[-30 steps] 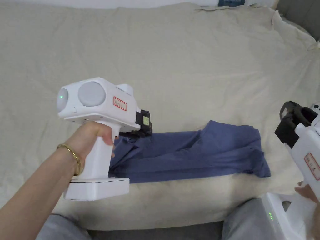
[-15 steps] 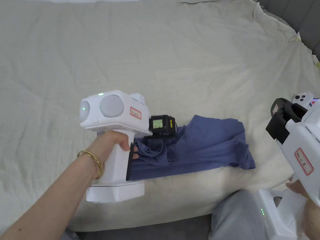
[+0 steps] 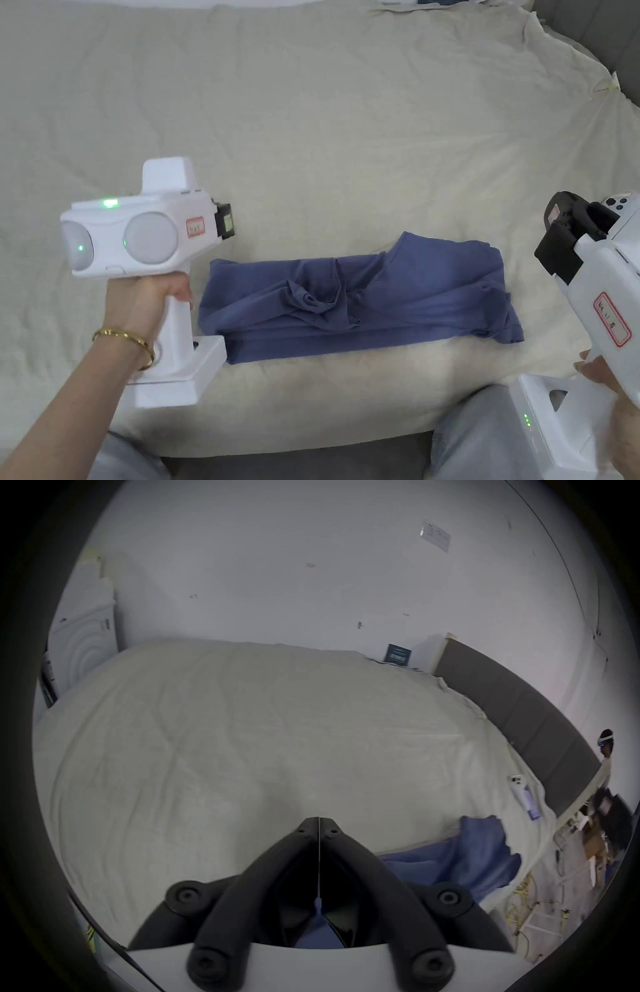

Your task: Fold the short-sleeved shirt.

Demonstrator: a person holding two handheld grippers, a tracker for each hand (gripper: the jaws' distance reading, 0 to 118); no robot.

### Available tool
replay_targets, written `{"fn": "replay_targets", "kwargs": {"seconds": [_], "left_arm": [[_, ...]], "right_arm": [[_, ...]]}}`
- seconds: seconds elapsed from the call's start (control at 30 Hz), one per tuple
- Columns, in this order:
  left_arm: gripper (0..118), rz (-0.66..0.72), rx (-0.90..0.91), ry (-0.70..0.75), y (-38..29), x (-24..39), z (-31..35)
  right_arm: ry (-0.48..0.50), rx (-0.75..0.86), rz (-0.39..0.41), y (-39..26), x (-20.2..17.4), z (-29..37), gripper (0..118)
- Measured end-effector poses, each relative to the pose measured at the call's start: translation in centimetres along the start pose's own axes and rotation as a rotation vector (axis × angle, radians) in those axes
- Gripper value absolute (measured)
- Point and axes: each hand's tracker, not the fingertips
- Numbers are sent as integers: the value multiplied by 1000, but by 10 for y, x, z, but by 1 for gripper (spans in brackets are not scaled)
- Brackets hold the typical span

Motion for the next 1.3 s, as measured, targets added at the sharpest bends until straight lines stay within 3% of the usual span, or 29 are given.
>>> {"fn": "replay_targets", "kwargs": {"seconds": [0.2, 0.37, 0.53, 0.8, 0.97, 1.13, 1.3], "left_arm": [[0, -27, -25, 37, -54, -6, -20], [0, -15, -165, -22, -86, -2, -29], [0, -146, -220, -112, -122, 13, -17], [0, -294, -241, -102, -141, 26, -3], [0, -136, -116, -149, -108, 28, 12], [0, -139, 1, -113, -82, 46, 2], [0, -127, -69, -164, -86, 75, -23]], "right_arm": [[-6, -8, 8, 0, 1, -1, 0], [-16, -22, 6, -3, 2, -2, 0], [-16, -33, -4, -7, 2, -2, 0], [-6, -46, -16, -13, 1, -3, 0], [-3, -41, -12, -12, 0, -1, 0], [-11, -31, -21, -9, 4, 0, 0], [-20, -29, -23, -8, 7, 2, 0]]}}
